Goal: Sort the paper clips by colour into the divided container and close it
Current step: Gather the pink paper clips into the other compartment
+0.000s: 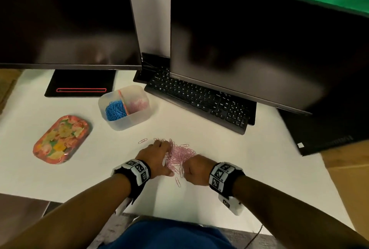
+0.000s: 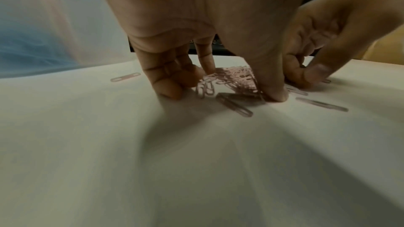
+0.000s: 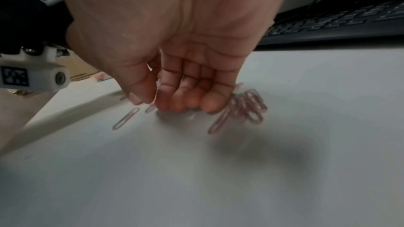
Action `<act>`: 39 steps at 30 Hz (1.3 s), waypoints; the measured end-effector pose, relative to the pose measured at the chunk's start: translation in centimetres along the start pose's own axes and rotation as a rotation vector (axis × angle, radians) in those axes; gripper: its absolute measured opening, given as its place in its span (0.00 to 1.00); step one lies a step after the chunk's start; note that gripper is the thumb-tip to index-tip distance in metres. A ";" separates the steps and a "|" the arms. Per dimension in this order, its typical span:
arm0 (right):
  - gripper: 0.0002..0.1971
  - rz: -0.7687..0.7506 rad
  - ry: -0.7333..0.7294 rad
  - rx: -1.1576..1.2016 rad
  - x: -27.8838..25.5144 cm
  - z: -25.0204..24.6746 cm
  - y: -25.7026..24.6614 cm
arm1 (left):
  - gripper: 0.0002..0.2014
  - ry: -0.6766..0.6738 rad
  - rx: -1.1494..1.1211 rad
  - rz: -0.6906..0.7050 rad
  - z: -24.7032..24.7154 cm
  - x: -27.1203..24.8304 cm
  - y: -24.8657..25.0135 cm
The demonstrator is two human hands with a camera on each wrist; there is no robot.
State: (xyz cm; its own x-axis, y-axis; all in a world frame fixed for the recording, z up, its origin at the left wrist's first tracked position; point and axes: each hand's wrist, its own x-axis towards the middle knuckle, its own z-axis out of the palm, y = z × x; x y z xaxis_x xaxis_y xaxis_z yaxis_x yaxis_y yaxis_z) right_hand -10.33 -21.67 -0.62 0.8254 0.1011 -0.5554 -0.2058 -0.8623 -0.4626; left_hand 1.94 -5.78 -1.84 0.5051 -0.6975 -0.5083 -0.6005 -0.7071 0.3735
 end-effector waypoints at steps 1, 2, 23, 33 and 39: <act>0.09 0.007 0.020 -0.012 -0.1 -0.4 0.1 | 0.44 0.011 0.007 0.006 -0.2 0.1 0.0; 0.08 0.027 0.049 -0.024 -0.5 -0.9 0.5 | 0.44 0.024 0.009 0.009 -0.4 0.1 -0.1; 0.19 0.361 0.315 0.198 2.5 -1.5 -1.2 | 0.14 0.081 -0.065 0.040 -0.9 1.7 1.1; 0.12 0.291 0.356 0.180 2.4 -1.9 0.1 | 0.09 0.181 -0.184 0.032 -1.2 1.4 -0.4; 0.10 0.280 0.395 0.250 2.2 -2.0 0.7 | 0.07 0.304 -0.327 0.011 -3.4 0.8 -0.9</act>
State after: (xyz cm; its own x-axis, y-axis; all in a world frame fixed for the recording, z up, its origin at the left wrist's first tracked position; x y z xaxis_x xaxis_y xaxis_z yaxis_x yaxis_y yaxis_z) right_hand -7.58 -23.01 -0.77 0.8460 -0.3512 -0.4013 -0.5250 -0.6804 -0.5114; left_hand 5.04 -6.07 0.09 0.6884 -0.6734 -0.2696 -0.4043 -0.6648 0.6282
